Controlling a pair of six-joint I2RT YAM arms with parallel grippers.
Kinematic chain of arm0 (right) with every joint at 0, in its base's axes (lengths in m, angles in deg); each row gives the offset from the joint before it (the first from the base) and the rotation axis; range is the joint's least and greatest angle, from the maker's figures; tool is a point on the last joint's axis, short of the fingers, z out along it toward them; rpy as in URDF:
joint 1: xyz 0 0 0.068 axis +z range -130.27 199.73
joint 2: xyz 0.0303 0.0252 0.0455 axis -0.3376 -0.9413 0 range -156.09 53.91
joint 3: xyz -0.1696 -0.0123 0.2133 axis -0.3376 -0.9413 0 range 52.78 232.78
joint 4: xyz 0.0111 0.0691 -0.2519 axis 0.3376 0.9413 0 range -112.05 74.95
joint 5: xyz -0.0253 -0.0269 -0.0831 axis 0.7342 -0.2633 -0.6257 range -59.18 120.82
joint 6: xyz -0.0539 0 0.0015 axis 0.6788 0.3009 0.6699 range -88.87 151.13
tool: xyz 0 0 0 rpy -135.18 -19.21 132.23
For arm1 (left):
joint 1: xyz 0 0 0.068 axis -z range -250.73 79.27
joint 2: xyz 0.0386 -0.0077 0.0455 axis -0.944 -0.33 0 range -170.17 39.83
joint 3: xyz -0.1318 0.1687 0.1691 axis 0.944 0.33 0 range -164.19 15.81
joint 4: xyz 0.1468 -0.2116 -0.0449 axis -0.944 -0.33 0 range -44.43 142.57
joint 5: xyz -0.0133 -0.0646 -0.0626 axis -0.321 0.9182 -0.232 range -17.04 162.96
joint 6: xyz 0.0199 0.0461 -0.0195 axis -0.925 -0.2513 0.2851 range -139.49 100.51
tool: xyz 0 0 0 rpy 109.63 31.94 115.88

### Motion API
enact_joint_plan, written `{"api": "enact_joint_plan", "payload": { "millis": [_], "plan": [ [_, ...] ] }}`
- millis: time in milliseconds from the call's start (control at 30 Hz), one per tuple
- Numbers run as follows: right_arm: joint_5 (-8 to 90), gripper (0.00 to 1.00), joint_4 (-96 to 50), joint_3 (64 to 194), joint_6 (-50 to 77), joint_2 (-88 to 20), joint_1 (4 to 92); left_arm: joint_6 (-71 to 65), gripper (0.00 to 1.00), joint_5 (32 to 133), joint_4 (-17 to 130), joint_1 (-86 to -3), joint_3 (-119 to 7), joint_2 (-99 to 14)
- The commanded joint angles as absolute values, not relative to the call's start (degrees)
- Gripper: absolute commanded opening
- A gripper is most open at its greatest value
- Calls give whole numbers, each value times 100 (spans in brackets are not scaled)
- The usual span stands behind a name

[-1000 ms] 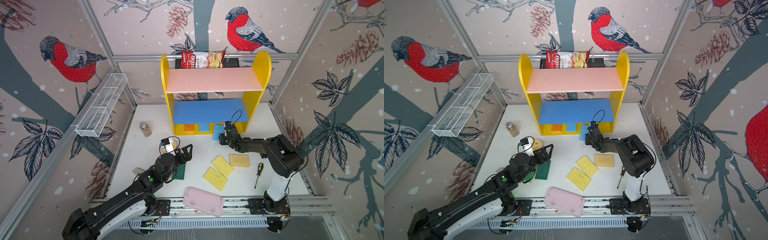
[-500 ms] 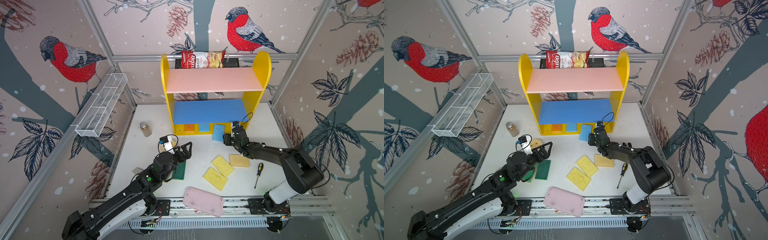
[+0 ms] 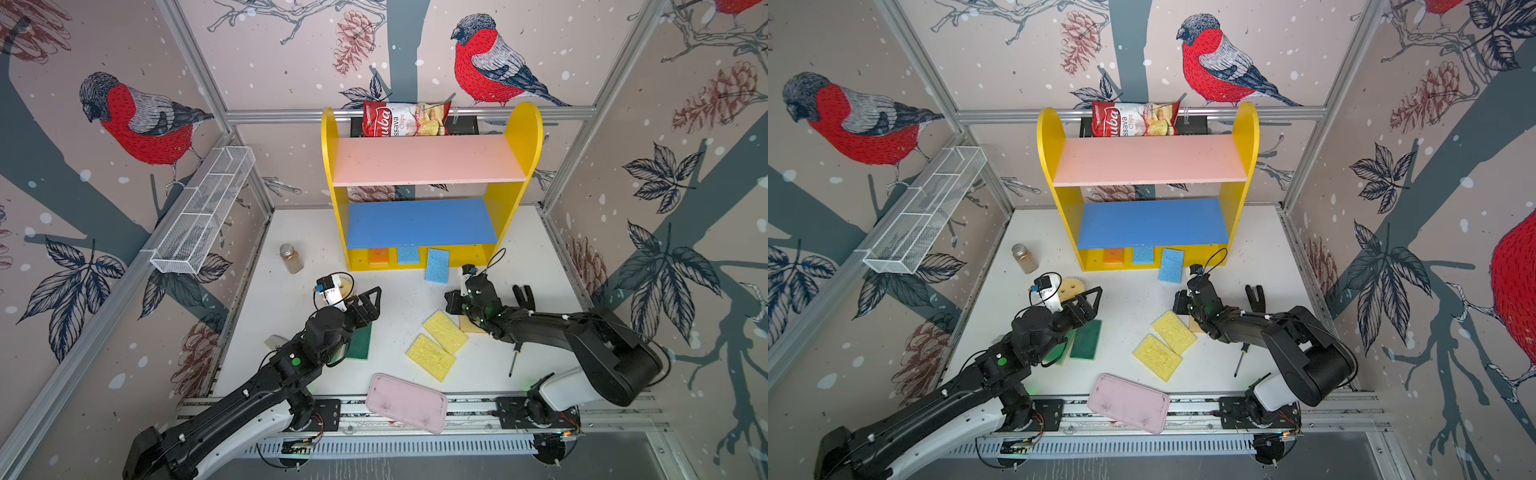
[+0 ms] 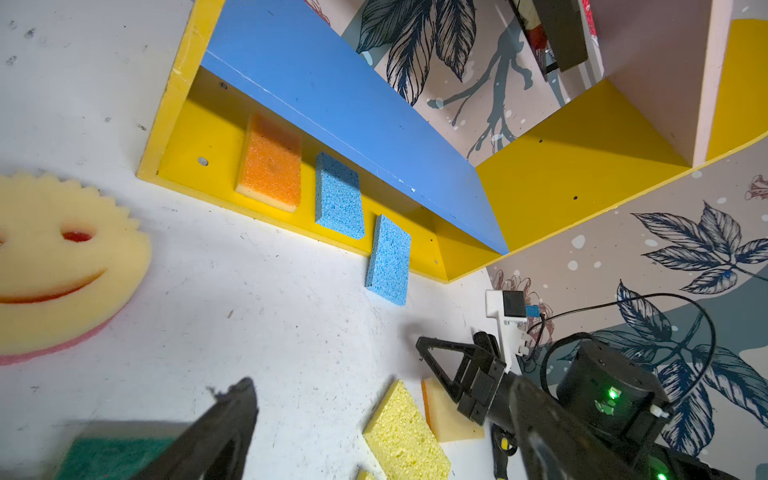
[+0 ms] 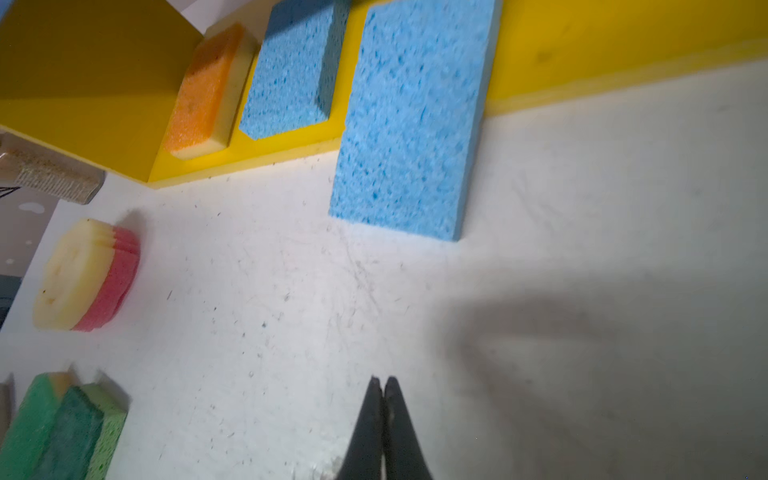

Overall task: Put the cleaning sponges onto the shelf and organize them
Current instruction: 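Push the blue sponge farther under the shelf with the right gripper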

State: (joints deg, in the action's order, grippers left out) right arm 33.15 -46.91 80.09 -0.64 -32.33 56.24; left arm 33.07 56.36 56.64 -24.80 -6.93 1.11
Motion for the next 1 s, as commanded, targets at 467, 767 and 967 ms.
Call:
{"api": "enact_joint_plan", "payload": {
  "millis": [467, 767, 967],
  "plan": [
    [3477, 0, -5389, 8469, -412, -4529, 5640, 3339, 92, 5646, 6085, -2485, -671, -286],
    [3645, 0, -5776, 8760, -372, -5053, 5273, 3316, 92, 5429, 5940, -2485, -620, -147],
    [3653, 0, -5826, 8889, -352, -5109, 5016, 3342, 92, 5406, 5992, -2487, -613, -153]
  ]
}}
